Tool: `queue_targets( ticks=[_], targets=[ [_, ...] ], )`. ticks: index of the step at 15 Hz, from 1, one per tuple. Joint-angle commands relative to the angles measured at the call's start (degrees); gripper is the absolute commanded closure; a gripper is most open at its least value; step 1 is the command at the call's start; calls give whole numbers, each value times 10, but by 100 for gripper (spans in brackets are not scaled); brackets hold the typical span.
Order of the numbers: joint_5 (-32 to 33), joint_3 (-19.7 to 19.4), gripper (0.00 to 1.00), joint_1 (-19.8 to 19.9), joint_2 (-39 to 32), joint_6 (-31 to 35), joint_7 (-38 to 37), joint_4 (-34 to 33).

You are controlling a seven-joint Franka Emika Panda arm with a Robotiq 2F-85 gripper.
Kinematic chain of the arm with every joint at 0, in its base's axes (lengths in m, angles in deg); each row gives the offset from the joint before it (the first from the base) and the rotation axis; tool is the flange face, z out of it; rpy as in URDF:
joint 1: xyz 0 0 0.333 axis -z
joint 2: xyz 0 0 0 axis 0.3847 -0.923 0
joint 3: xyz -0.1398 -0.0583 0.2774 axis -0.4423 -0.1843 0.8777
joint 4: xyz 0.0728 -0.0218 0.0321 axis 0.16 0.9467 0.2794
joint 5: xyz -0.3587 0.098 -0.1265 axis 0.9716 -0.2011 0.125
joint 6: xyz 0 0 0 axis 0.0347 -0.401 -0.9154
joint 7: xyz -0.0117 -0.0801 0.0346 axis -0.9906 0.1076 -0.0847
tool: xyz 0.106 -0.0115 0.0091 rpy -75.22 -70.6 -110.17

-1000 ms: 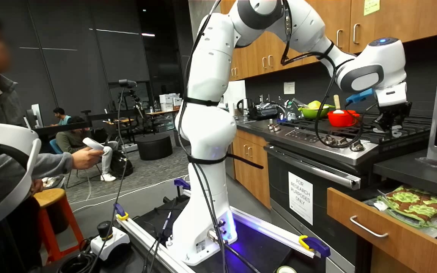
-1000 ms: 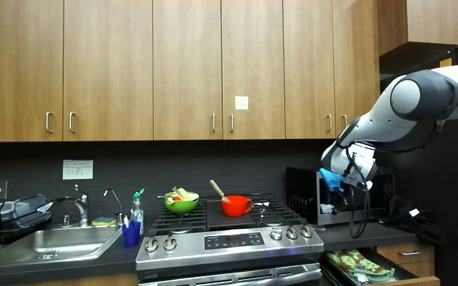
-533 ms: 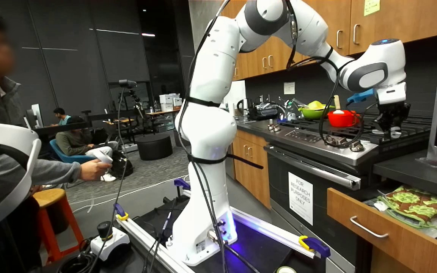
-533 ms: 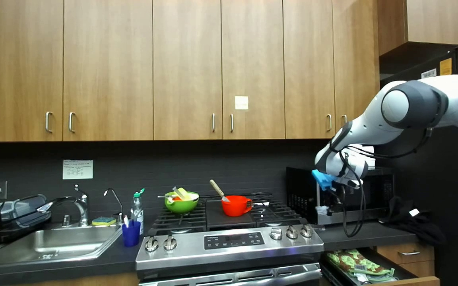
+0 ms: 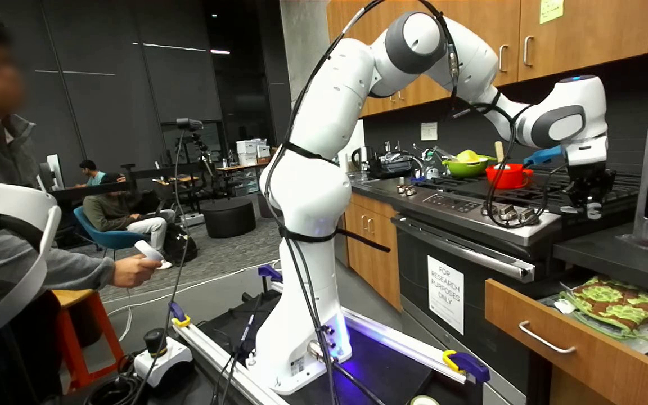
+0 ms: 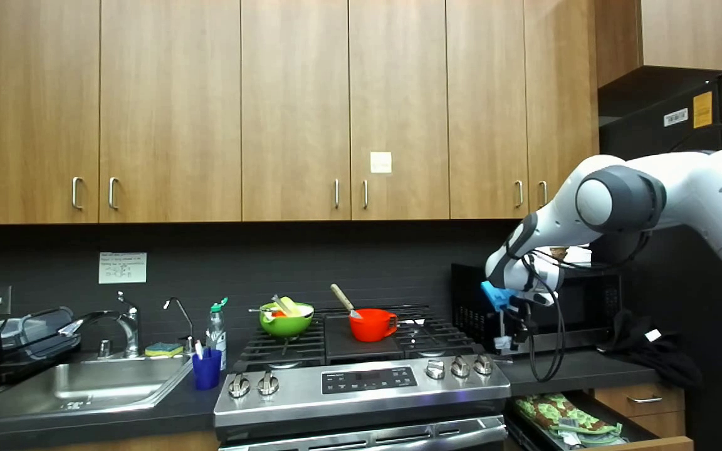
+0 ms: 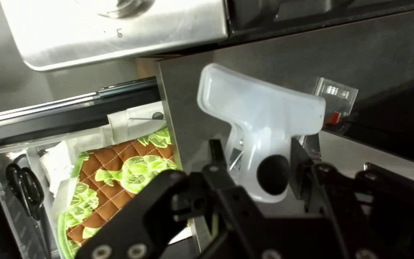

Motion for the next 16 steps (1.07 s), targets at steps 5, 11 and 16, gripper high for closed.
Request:
queue_targets(
  ticks=[5,11,16],
  targets=[
    [32,-21,81,25,-89,-22,-50,-86],
    [28,-16,81,39,-106,-23,-45,-106],
    [26,-11,45,41,-102,-17,-34,-98]
  ],
)
